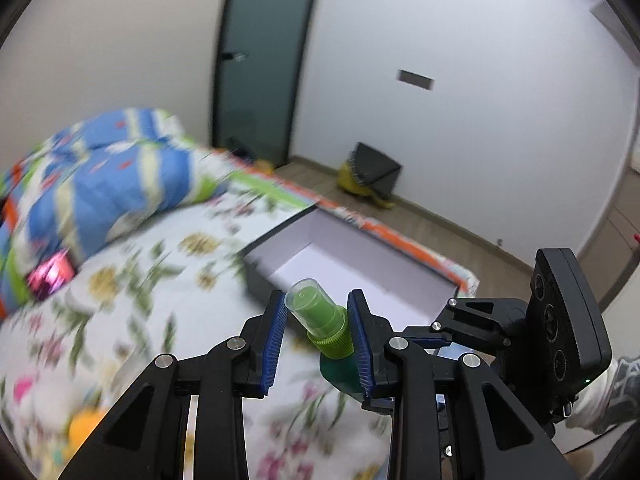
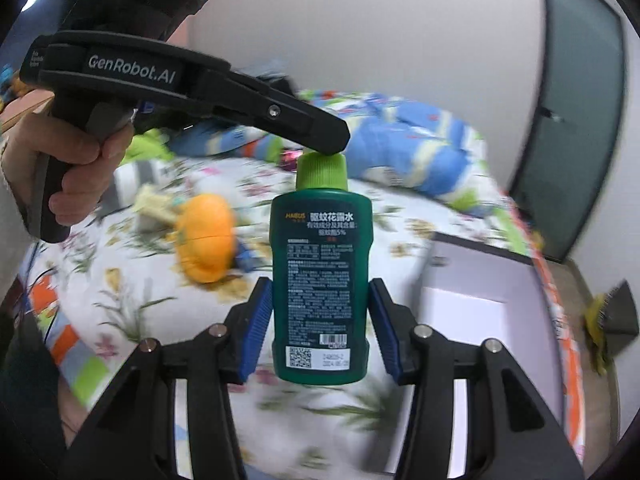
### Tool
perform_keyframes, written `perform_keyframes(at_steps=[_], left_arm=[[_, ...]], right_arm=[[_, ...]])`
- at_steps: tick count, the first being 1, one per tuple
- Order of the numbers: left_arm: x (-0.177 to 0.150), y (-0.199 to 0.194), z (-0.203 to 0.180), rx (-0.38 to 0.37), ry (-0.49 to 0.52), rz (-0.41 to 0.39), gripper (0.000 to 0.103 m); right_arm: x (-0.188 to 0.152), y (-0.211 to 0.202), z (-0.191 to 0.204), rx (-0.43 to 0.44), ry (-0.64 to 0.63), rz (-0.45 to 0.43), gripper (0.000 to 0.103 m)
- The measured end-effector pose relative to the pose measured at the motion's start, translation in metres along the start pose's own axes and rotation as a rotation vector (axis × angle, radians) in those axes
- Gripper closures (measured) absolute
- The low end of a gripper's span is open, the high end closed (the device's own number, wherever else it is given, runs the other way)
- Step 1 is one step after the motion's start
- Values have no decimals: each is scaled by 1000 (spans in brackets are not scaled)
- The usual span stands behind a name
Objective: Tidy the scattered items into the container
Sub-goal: 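Carry the green bottle into the black box and open the right gripper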
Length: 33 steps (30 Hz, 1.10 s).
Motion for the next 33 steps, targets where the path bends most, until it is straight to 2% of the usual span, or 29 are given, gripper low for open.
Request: perform_keyframes(at_steps=[5, 9, 16, 19, 20, 21, 22, 24, 27, 30, 33], left_arm=[[40, 81, -22, -71, 9, 0, 71], [50, 143, -32, -108, -1, 33, 71], [30, 209, -44, -114, -16, 113, 71], [18, 227, -40, -84, -24, 153, 70], [13, 233, -37, -67, -30, 174, 67], [8, 237, -35, -55, -37, 195, 53], [3, 239, -34, -49, -42, 211, 29], [-3, 242, -35, -55, -40, 211, 7], [-3, 232, -41, -52, -31, 178, 4], [-1, 216, -47, -40, -30, 158, 1], [0, 189, -50, -24, -34, 122, 0]], right_arm=[[-3, -3, -85, -121, 52, 27, 54], [-19, 9, -138, -168, 120, 68, 54], [-59, 43, -185, -168, 214, 166, 54], [-72, 53, -191, -153, 236, 198, 54], [-74, 55, -192, -151, 244, 204, 54], [-75, 55, -193, -156, 249, 199, 55], [-73, 54, -194, -165, 254, 183, 55], [-69, 50, -194, -173, 266, 160, 51], [-64, 44, -193, -181, 295, 136, 49], [-60, 34, -184, -205, 290, 116, 30], [-54, 17, -171, -204, 284, 85, 16]])
Point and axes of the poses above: each gripper's, at about its wrist camera, not at the fingertips, and y roughly the way its jaws point, z to its left, x to its top, the point moved 8 cm from there along y, roughly the way its jaws point, and after that the axes turned 10 degrees about y, right-handed, at the moved point
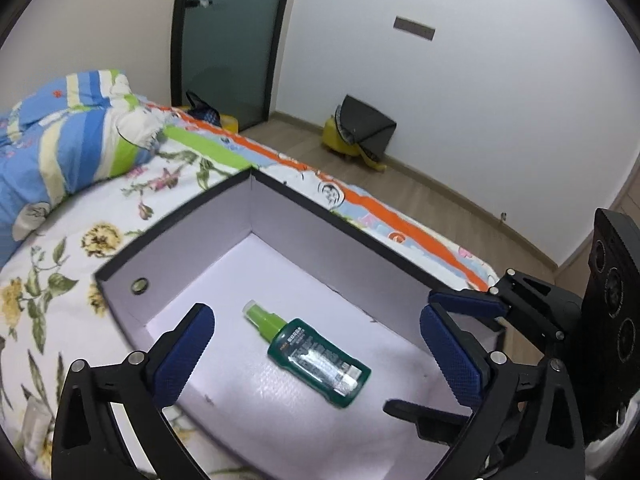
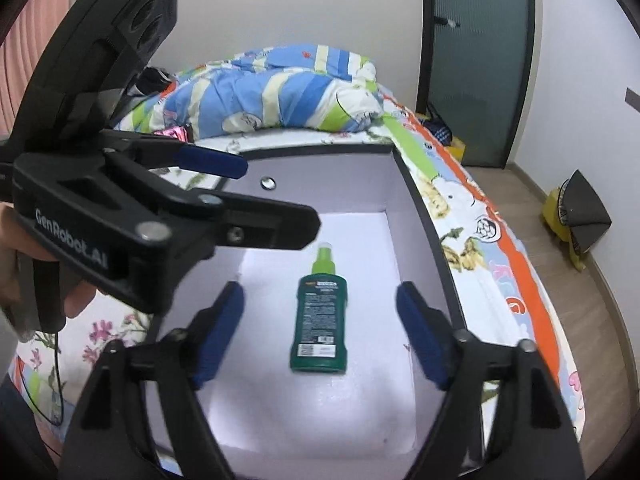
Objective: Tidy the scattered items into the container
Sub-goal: 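Carry the green bottle into the black box and open the right gripper, then withdraw the right gripper and move it toward the orange plush pumpkin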
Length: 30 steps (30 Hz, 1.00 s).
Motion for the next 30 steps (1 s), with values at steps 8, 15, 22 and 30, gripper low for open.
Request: perform_keyframes(at_steps=[8, 15, 22, 30], left_arm=[[-12, -101, 5, 76, -84, -122, 1], [-16, -236, -8, 160, -108, -272, 1], [-28, -426, -48, 335, -53, -487, 1], [-86, -591, -104, 595, 12, -603, 1]], right_arm=[[-1, -46, 44, 79, 18, -21, 2], [1, -116, 113, 150, -56, -83, 1], [13, -215, 192, 317, -111, -212, 0], [9, -329, 263, 491, -174, -335, 0]])
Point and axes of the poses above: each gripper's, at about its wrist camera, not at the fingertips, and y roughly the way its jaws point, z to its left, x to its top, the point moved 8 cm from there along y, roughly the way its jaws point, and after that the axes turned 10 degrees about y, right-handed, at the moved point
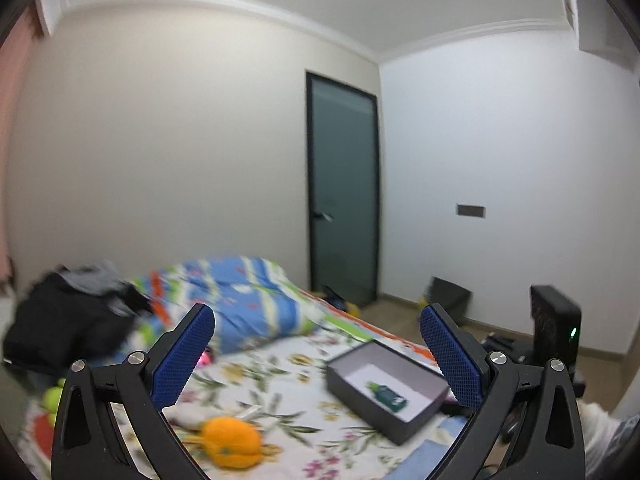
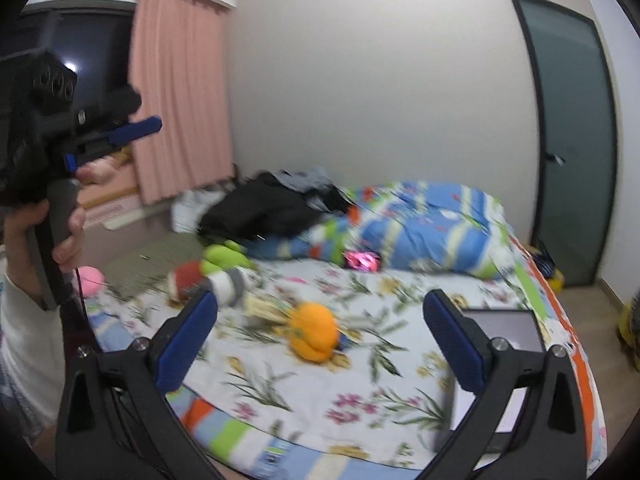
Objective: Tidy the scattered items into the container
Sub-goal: 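Withdraw the right gripper and move it toward the orange plush pumpkin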
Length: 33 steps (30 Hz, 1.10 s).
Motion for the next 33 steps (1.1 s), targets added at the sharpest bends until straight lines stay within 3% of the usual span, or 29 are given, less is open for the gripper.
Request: perform_keyframes(at_steps=[5, 8, 12, 16, 21, 25, 28, 33], left_arm=[[1, -73, 21, 130, 56, -14, 0], [-11, -96, 34, 166, 58, 9, 0], [-43, -97, 60, 207, -6, 58, 1], [-96, -70, 89, 200, -99, 164, 1], [-176, -12, 111, 71, -251, 318, 1], [-226, 28, 113, 22, -316, 395, 1], [-257, 59, 108, 19, -331, 461, 1], [-301, 101, 111, -40, -401, 531, 1]], right_arm=[[19, -40, 63, 96, -58, -133, 0], [24, -49, 93, 163, -96, -201, 0], [12, -24, 111, 152, -114, -164, 0], [-15, 18, 108, 164, -66, -43, 0], [-50, 83, 76, 162, 79, 119, 0], [-81, 132, 39, 131, 197, 237, 0], [-102, 163, 18, 66, 185, 273, 0], [-124, 204, -1, 81, 190, 308, 0]])
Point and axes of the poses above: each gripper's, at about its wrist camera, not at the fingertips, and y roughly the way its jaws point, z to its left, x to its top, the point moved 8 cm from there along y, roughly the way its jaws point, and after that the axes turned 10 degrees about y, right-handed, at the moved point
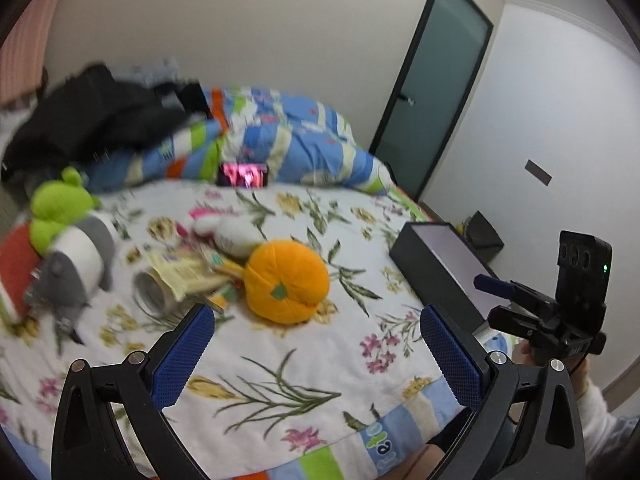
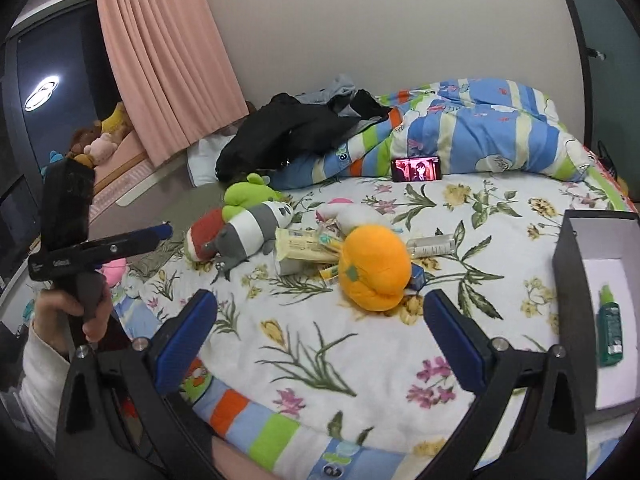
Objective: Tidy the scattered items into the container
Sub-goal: 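Withdraw the right gripper and move it toward the orange plush pumpkin, then grasp the orange plush pumpkin with the right gripper and lift it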
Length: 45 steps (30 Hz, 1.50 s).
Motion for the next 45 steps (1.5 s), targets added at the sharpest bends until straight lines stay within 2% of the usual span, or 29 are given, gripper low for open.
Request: perform_keyframes(at_steps=[5, 10, 14, 21, 31, 38, 42, 45], left_arm=[[-4, 55, 19, -46, -62, 46, 1], [-8, 115, 51, -113, -210, 95, 1], [-18, 163, 79, -150, -291, 139, 1], [-30, 226, 112, -170, -352, 193, 1], [-25, 263, 126, -230, -343, 161, 1], [-22, 272, 114, -322, -338, 161, 1], [-23, 280, 102, -395, -352, 179, 1], [-23, 282, 96, -403, -329, 183, 1]], right_arm=[[0, 37, -13, 5, -62, 13, 0], [-3, 90, -32, -12, -108, 61, 1], [-6, 132, -53, -18, -104, 94, 1], [-6, 192, -91, -42, -63, 133, 2], [-12, 243, -107, -1, -71, 178, 5], [-13, 257, -98, 59, -72, 191, 11], [-15, 262, -95, 63, -80, 204, 14], [-17, 263, -95, 65, -72, 214, 15]])
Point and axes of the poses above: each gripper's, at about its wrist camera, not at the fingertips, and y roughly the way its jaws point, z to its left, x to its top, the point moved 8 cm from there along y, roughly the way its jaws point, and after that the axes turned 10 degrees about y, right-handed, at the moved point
